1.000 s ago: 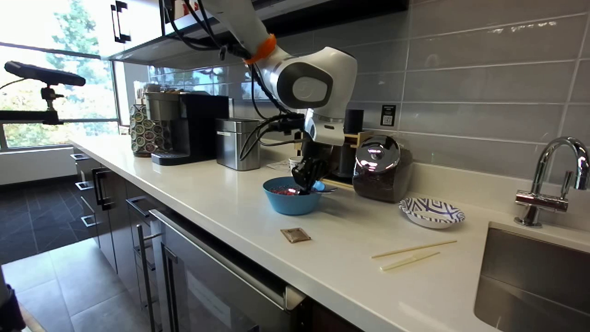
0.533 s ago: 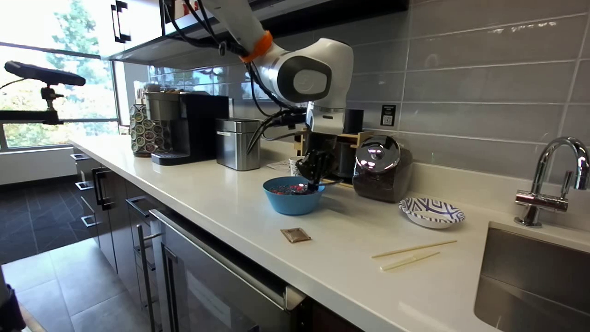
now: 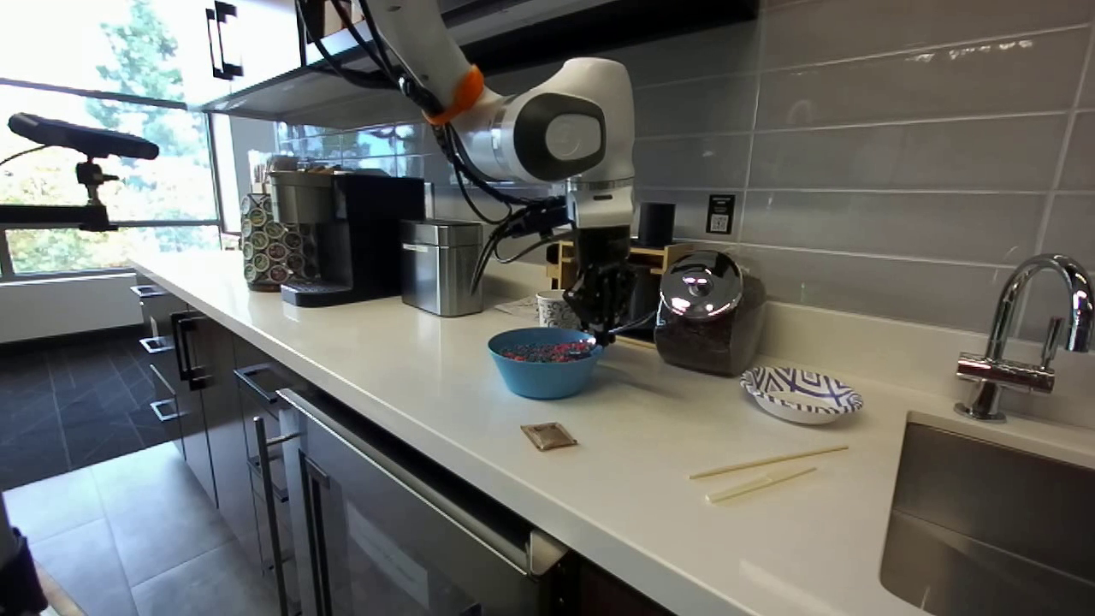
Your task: Use the spoon to get some cereal from the blue bowl and put it in the coffee cup on the left.
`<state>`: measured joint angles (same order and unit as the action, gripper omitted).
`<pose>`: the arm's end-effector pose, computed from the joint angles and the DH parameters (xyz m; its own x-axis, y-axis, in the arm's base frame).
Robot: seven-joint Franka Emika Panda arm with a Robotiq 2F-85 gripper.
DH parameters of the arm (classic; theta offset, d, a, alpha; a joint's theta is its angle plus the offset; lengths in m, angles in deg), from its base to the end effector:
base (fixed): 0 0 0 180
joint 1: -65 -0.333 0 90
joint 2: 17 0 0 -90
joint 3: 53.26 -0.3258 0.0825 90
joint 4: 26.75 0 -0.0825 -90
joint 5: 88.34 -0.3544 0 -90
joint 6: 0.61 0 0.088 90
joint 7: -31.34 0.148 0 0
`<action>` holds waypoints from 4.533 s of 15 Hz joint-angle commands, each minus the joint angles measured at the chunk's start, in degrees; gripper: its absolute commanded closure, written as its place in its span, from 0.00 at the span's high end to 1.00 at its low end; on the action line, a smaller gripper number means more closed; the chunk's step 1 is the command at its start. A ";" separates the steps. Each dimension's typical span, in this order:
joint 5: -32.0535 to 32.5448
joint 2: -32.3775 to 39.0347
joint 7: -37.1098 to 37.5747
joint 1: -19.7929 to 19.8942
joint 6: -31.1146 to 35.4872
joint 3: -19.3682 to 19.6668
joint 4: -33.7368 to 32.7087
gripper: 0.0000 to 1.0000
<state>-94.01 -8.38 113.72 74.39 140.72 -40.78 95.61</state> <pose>0.5261 -0.2068 0.3448 -0.3080 -0.9512 -0.0180 -0.9336 0.3059 -0.1866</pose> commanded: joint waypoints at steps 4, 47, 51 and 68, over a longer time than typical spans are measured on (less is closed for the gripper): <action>10.93 -3.63 8.95 -1.63 0.54 0.81 3.82 0.02; 5.44 1.62 17.25 -1.48 -0.09 -1.87 2.89 0.02; -1.43 1.97 12.65 0.05 -1.28 -1.57 1.96 0.02; -7.44 -0.27 9.06 0.95 -12.89 -0.90 -2.90 0.02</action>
<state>-100.50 -8.02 123.00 75.20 131.41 -42.02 94.17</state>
